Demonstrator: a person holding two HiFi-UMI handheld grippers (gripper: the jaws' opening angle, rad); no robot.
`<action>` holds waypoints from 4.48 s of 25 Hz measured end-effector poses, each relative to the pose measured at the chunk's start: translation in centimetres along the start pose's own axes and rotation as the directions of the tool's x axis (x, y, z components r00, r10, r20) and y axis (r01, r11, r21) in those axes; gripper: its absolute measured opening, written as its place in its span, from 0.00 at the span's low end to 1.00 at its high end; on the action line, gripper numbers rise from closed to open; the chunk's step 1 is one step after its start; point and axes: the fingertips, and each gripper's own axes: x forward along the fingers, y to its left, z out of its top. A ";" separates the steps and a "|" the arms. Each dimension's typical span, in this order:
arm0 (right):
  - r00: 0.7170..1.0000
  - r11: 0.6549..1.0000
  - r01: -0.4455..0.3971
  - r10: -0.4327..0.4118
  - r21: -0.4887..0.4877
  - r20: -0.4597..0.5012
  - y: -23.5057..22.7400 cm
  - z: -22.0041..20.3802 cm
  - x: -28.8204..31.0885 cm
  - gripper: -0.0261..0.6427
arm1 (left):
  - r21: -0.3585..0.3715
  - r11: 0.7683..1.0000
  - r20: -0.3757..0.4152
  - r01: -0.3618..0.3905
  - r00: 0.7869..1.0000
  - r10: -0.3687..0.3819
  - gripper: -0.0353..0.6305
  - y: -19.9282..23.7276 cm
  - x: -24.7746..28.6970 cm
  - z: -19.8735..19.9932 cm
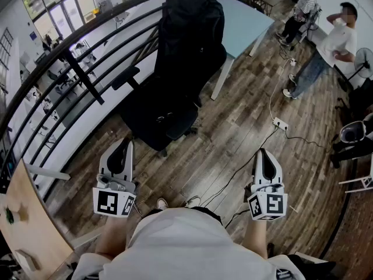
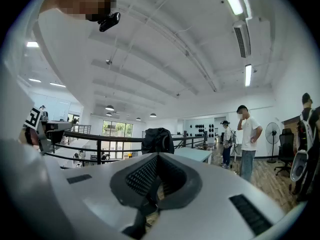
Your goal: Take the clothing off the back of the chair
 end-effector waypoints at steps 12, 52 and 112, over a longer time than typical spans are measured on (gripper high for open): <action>0.998 0.996 -0.063 0.061 0.061 0.024 -2.4 -0.6 -0.3 0.07 | -0.003 1.000 -0.019 -0.009 1.000 0.009 0.12 -2.8 1.1 -0.7; 0.992 0.997 -0.078 0.078 0.004 -0.101 -6.5 0.3 27.8 0.07 | -0.173 0.976 -0.052 0.136 0.988 -0.147 0.12 4.7 33.3 -7.9; 0.986 0.981 -0.132 0.144 0.140 -0.081 -17.5 -4.9 37.5 0.07 | 0.567 0.783 -0.476 0.256 0.877 0.058 0.86 9.1 66.7 -9.8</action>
